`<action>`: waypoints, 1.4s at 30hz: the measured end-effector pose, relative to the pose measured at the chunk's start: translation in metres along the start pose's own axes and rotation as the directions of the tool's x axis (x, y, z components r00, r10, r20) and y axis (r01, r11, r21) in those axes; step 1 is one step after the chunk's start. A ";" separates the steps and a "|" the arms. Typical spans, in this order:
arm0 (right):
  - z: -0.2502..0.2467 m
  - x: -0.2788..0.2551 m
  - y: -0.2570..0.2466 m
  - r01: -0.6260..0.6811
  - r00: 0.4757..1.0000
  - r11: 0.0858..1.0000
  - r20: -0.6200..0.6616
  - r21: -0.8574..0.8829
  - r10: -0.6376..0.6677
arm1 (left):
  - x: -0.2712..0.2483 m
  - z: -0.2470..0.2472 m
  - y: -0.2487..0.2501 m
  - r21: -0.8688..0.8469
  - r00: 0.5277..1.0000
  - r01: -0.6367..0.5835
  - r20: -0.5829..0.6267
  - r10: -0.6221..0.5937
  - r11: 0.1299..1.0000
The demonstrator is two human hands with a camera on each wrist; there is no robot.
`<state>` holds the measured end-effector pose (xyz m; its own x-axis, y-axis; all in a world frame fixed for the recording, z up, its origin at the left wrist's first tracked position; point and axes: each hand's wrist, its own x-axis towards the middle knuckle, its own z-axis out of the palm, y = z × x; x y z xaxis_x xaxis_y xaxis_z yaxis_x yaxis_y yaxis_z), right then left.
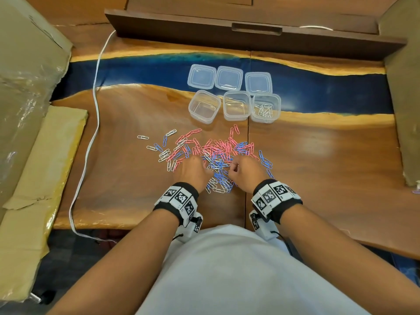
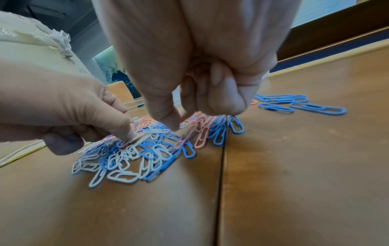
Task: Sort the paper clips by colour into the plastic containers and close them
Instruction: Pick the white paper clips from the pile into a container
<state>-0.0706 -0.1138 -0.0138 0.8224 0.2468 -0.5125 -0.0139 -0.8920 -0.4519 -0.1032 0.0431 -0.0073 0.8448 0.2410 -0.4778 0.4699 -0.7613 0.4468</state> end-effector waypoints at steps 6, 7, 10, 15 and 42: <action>-0.003 0.001 0.006 0.049 0.995 0.999 -0.089 0.024 -0.047 | -0.006 -0.012 -0.010 -0.282 0.998 -0.001 0.054 0.017 0.959; -0.004 0.002 0.006 0.064 0.995 0.998 -0.083 0.012 -0.063 | -0.005 -0.015 -0.013 -0.365 0.996 0.035 0.083 -0.004 0.931; -0.006 0.005 0.003 0.125 0.991 0.989 -0.028 -0.085 -0.128 | -0.005 -0.021 -0.019 -0.573 0.968 0.220 0.229 -0.104 0.789; -0.014 0.008 -0.004 0.163 0.986 0.945 0.081 -0.284 -0.146 | -0.006 -0.021 -0.023 -0.684 0.954 0.267 0.286 -0.087 0.679; -0.026 -0.001 -0.006 0.053 0.980 0.979 0.176 0.198 -0.089 | 0.005 -0.017 0.002 -0.351 0.957 -0.133 0.196 0.211 0.927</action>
<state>-0.0569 -0.1190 0.0084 0.7073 0.3878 -0.5911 -0.0826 -0.7850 -0.6139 -0.0935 0.0532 0.0040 0.8579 -0.0483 -0.5115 0.4135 -0.5260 0.7432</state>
